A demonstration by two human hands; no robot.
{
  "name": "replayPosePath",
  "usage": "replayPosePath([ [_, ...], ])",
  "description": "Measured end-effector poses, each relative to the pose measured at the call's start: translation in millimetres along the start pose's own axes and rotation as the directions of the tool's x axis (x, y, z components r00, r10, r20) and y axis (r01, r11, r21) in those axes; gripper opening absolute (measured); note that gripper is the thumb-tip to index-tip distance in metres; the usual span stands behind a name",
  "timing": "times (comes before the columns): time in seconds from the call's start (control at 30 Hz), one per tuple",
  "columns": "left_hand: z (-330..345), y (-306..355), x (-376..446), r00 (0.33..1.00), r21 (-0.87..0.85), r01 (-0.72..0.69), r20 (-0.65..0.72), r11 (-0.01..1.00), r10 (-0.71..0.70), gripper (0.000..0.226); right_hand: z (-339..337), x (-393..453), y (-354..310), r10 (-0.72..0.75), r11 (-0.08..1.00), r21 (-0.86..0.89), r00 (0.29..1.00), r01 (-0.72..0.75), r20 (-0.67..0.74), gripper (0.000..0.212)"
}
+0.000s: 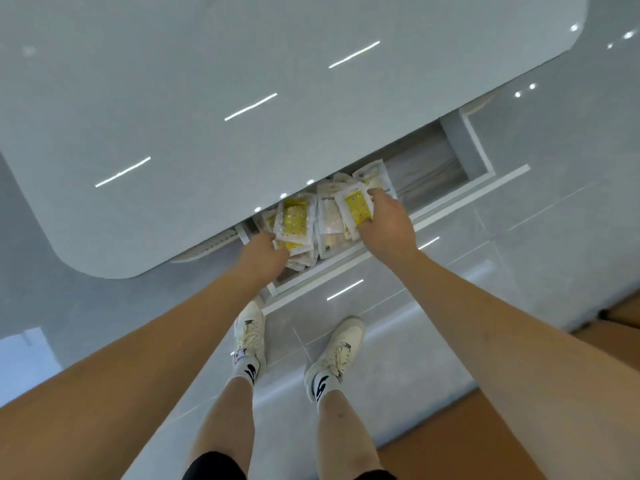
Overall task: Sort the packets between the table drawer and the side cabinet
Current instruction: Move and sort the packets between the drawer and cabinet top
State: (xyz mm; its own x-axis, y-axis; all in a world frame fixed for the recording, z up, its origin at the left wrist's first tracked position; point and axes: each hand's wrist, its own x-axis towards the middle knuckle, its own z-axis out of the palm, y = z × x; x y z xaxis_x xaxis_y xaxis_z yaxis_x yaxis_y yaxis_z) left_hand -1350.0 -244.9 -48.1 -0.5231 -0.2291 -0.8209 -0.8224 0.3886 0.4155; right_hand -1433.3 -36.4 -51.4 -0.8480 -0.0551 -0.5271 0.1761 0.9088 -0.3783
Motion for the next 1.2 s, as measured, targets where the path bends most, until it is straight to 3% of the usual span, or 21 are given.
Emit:
replayPosePath([
  [0.07,-16,22,-44,0.993,0.142,-0.115,-0.002,0.983,0.116,0.049,-31,-34,-14,-0.051,0.995,-0.083,0.999,0.049,-0.018,0.050],
  [0.13,-36,52,-91,0.960,0.270,-0.266,-0.014,0.925,0.280,0.043,-69,-73,-33,-0.081,0.990,-0.121,0.995,0.074,-0.052,0.043],
  [0.3,-98,130,-220,0.826,0.543,-0.503,0.072,0.673,0.560,0.056,-168,-184,-87,-0.116,0.989,-0.119,0.968,0.091,-0.221,0.047],
  [0.43,-135,171,-302,0.653,0.666,-0.618,0.139,0.418,0.744,0.061,-226,-277,-123,-0.069,0.992,-0.125,0.934,0.026,-0.351,0.050],
  [0.6,-150,192,-380,0.398,0.692,-0.721,0.371,0.036,0.839,0.062,-253,-385,-144,0.084,0.993,-0.025,0.841,-0.115,-0.535,0.056],
  [0.73,-133,202,-436,0.174,0.608,-0.751,0.557,-0.256,0.812,0.060,-241,-466,-135,0.272,0.958,0.115,0.701,-0.264,-0.659,0.053],
  [0.9,-65,166,-506,-0.020,0.415,-0.745,0.769,-0.523,0.639,0.062,-189,-588,-103,0.525,0.838,0.330,0.476,-0.435,-0.705,0.056],
  [1.07,29,56,-601,-0.217,0.143,-0.705,0.889,-0.695,0.402,0.069,-94,-739,-78,0.733,0.639,0.530,0.234,-0.557,-0.638,0.059],
  [1.2,97,-73,-688,-0.350,-0.087,-0.651,0.916,-0.754,0.196,0.067,4,-876,-67,0.848,0.458,0.659,0.071,-0.596,-0.526,0.061],
])
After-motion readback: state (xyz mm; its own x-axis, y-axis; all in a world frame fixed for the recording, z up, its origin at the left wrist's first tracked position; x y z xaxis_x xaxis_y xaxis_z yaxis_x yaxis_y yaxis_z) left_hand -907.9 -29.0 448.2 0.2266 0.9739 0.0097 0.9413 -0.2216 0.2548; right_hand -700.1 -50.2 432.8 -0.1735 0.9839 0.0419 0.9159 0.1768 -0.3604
